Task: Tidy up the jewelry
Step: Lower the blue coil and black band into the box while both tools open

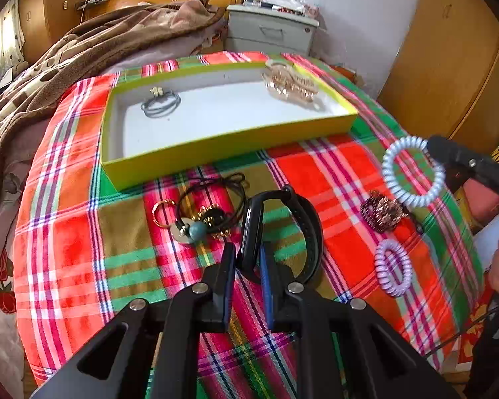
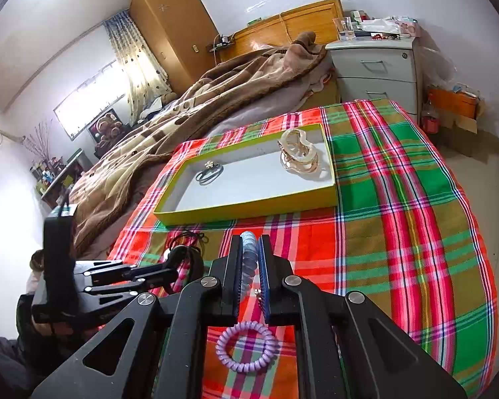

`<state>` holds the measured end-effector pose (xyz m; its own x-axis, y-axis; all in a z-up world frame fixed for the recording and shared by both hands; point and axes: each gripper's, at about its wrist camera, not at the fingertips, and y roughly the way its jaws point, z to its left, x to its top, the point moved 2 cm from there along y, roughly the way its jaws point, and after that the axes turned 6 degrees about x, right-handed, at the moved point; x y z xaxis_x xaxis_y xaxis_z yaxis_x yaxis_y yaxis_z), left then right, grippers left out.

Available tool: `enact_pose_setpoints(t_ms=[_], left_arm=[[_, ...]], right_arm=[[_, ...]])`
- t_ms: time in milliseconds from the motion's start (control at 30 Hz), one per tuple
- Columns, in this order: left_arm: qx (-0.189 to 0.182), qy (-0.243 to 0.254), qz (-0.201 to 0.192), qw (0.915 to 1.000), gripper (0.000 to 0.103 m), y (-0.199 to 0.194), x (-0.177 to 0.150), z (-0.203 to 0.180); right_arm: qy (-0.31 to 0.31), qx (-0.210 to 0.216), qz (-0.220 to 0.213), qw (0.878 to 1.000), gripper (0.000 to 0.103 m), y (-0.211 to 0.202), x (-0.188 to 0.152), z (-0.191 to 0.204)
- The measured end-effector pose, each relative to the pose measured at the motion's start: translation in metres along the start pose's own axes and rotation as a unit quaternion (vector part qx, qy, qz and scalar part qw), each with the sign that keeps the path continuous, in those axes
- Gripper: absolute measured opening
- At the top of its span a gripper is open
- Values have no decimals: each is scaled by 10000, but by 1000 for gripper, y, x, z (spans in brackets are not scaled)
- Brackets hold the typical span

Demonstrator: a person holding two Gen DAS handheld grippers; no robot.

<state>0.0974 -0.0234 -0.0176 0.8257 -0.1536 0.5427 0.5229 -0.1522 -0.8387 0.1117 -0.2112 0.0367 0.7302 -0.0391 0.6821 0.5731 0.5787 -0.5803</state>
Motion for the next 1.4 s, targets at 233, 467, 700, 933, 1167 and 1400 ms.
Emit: enact_pose_setpoints(t_ms=[233, 467, 700, 933, 1167, 1400], left_arm=[[49, -137, -190, 9997, 15, -15, 11, 14], [136, -427, -381, 9983, 15, -21, 33, 40], [264, -695, -413, 9964, 15, -11, 61, 71], [416, -767, -410, 9953, 15, 9, 87, 89], [450, -798, -170, 9957, 15, 40, 102, 98], [463, -830, 26, 9955, 15, 60, 105, 101]], right_arm=[[-104, -20, -29, 9999, 10, 5, 11, 8], [-228, -138, -94, 9996, 10, 19, 39, 14], [-321, -118, -42, 9994, 10, 54, 76, 18], [-297, -209, 297, 9989, 10, 111, 106, 12], [-162, -140, 746, 9970, 10, 165, 120, 0], [20, 7, 1038, 9946, 10, 198, 126, -12]])
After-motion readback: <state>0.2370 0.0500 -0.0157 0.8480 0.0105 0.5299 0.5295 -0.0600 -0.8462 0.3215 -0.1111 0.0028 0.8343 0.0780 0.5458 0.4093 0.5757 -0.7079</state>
